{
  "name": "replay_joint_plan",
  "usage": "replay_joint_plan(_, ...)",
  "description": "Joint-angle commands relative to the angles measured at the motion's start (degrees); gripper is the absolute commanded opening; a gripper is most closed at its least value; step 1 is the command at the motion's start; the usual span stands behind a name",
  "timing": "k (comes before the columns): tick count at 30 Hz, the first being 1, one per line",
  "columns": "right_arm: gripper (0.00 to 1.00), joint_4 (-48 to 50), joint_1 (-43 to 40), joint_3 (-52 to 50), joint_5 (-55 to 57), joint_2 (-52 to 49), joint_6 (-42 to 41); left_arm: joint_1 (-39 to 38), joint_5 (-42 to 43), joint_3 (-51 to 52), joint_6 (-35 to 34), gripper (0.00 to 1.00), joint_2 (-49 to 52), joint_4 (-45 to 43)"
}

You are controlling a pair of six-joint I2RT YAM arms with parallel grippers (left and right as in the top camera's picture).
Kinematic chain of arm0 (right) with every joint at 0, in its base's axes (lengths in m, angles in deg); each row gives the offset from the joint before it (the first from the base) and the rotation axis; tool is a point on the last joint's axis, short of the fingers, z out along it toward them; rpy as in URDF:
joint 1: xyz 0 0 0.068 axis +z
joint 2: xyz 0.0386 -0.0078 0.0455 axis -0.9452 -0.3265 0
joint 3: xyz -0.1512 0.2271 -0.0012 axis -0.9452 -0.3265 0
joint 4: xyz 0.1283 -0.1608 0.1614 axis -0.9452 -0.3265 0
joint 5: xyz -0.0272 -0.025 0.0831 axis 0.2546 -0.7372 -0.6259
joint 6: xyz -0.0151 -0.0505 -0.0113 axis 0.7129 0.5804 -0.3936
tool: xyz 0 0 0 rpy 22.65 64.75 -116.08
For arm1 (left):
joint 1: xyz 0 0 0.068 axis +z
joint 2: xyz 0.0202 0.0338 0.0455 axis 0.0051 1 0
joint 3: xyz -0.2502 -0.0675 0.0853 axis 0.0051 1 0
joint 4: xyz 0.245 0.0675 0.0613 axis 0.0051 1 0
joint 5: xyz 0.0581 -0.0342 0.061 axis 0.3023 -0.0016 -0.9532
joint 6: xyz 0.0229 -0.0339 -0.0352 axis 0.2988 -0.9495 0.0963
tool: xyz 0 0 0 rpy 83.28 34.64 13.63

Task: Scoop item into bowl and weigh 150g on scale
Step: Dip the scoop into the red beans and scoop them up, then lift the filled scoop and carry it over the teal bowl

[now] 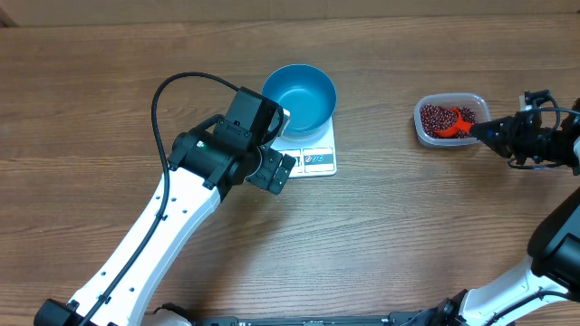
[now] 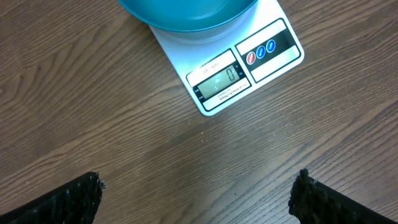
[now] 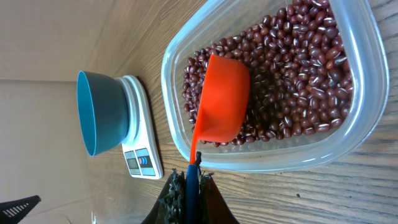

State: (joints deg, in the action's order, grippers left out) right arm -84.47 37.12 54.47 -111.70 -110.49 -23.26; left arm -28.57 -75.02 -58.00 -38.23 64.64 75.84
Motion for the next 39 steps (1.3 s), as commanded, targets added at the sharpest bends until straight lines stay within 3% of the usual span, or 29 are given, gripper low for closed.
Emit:
replay_joint_plan(1, 0.04, 0.2, -0.7, -0.4, -3.3, -0.3, 0.5, 0.0, 0.7, 0.3, 0.9, 1.00, -0.7, -0.1)
replay_joint_plan(33, 0.04, -0.7, -3.8, -0.3, -9.9, -0.3, 0.5, 0.0, 0.7, 0.3, 0.9, 1.00, -0.7, -0.1)
replay_joint_plan(39, 0.04, -3.4, -3.8, -0.3, -15.4, -0.3, 5.0, 0.0, 0.7, 0.3, 0.9, 1.00, -0.7, -0.1)
